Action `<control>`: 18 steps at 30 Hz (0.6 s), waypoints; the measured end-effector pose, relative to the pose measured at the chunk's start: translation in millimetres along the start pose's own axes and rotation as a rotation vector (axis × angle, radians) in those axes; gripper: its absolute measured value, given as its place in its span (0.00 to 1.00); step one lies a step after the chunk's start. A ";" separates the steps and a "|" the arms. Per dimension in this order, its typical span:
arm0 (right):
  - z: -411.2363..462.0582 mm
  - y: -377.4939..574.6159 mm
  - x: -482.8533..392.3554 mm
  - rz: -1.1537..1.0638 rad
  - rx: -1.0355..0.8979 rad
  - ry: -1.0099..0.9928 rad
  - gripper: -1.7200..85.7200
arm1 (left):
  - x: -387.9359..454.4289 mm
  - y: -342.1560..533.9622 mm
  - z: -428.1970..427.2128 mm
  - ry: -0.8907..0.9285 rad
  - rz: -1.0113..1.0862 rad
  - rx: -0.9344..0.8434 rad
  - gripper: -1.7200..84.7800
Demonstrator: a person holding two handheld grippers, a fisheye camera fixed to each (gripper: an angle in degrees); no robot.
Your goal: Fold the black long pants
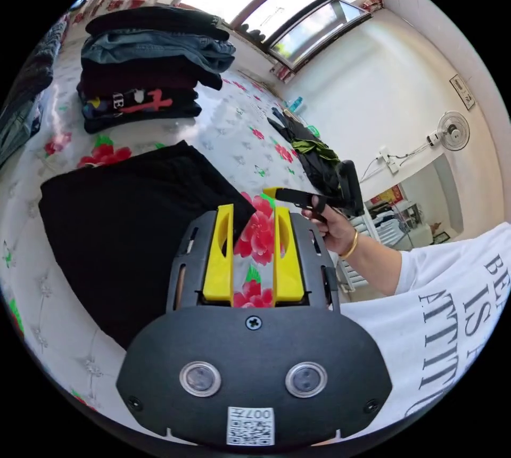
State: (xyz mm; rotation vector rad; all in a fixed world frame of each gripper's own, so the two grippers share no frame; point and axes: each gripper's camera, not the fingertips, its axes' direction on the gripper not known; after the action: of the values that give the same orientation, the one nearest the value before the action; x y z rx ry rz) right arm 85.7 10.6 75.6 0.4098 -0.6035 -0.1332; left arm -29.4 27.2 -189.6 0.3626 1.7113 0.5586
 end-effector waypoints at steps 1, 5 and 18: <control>-0.5 -2.5 5.7 0.006 -0.001 -0.004 0.11 | -2.6 5.3 -7.9 -0.048 0.001 0.016 0.14; 6.9 -28.8 44.7 0.036 -0.053 -0.010 0.12 | -38.1 26.4 -54.4 -0.280 -0.119 0.084 0.14; 23.1 -99.8 49.1 -0.076 -0.284 -0.125 0.06 | -166.5 2.8 -43.6 -0.035 -0.426 -0.050 0.10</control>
State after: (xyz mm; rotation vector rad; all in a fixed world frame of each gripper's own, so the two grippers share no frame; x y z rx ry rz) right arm 112.2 -99.8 77.4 0.1496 -0.6808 -0.3147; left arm -36.6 -65.3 -44.6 -0.0322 1.6731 0.2791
